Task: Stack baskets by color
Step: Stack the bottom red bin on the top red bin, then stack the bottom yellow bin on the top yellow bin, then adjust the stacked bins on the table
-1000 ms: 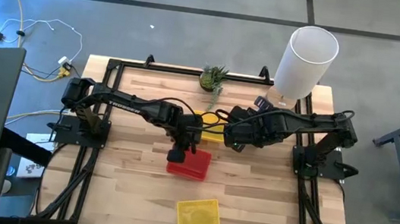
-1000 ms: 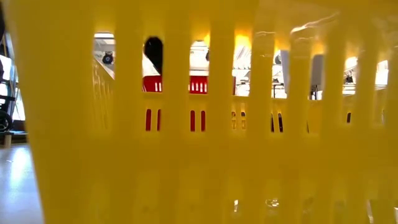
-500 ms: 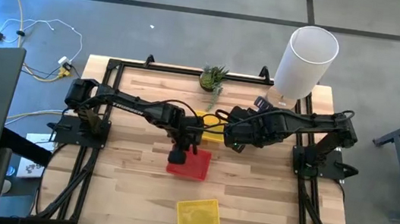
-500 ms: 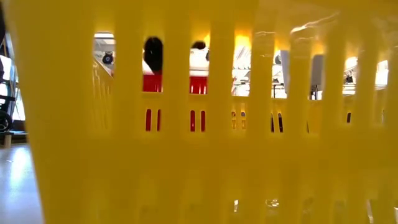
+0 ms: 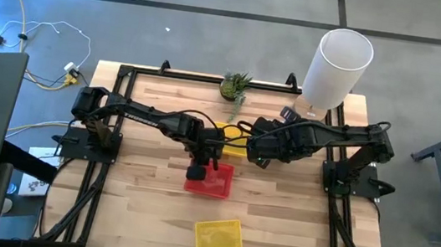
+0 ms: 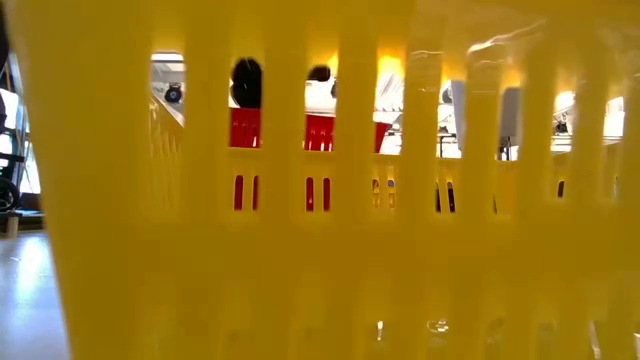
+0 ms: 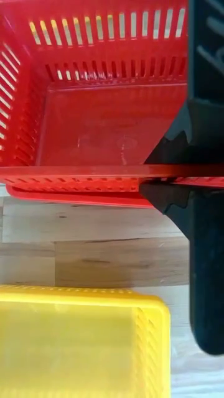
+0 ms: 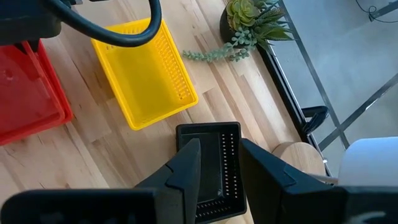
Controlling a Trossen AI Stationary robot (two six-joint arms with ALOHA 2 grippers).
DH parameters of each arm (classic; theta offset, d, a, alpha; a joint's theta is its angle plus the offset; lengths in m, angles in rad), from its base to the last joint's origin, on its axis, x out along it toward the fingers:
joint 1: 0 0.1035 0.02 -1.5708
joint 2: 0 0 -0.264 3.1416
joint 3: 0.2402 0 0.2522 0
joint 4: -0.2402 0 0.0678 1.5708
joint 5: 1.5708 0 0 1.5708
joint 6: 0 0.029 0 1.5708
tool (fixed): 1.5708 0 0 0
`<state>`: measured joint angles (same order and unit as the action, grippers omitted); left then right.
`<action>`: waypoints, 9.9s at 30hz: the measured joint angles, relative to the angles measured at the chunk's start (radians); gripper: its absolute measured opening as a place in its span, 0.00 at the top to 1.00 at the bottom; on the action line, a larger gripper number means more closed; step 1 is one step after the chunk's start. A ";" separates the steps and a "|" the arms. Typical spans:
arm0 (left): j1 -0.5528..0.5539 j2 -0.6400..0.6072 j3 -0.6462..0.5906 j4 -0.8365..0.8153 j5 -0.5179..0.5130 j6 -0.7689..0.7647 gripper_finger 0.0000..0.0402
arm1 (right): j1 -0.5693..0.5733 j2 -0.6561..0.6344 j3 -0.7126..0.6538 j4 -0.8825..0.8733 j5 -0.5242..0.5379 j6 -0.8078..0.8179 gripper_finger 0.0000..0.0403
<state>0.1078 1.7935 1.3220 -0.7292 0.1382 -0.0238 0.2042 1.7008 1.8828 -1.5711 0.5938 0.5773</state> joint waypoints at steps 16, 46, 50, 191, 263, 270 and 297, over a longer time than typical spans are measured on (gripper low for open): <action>0.000 0.000 0.000 -0.003 -0.010 0.008 0.77 | 0.025 0.000 0.000 0.000 -0.004 0.002 0.76; -0.075 -0.256 0.079 -0.373 -0.132 -0.011 0.70 | 0.169 0.082 0.001 0.125 -0.354 0.008 0.76; -0.093 -0.329 0.079 -0.396 -0.197 -0.047 0.70 | 0.198 0.110 0.001 0.145 -0.441 0.007 0.76; -0.195 -0.595 -0.165 -0.426 -0.359 -0.227 0.70 | -0.565 0.167 -0.213 0.463 -0.806 -0.876 1.00; -0.193 -0.593 -0.165 -0.420 -0.370 -0.235 0.70 | -0.280 0.171 -0.359 0.650 -0.731 -0.628 0.73; -0.193 -0.592 -0.165 -0.419 -0.370 -0.235 0.70 | -0.277 0.206 -0.360 0.653 -0.735 -0.627 0.73; -0.193 -0.592 -0.165 -0.418 -0.389 -0.235 0.70 | -0.336 0.297 -0.360 0.724 -0.731 -0.629 0.73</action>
<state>-0.0856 1.2018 1.1568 -1.1473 -0.2504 -0.2584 -0.1314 1.9976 1.5227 -0.8475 -0.1375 -0.0521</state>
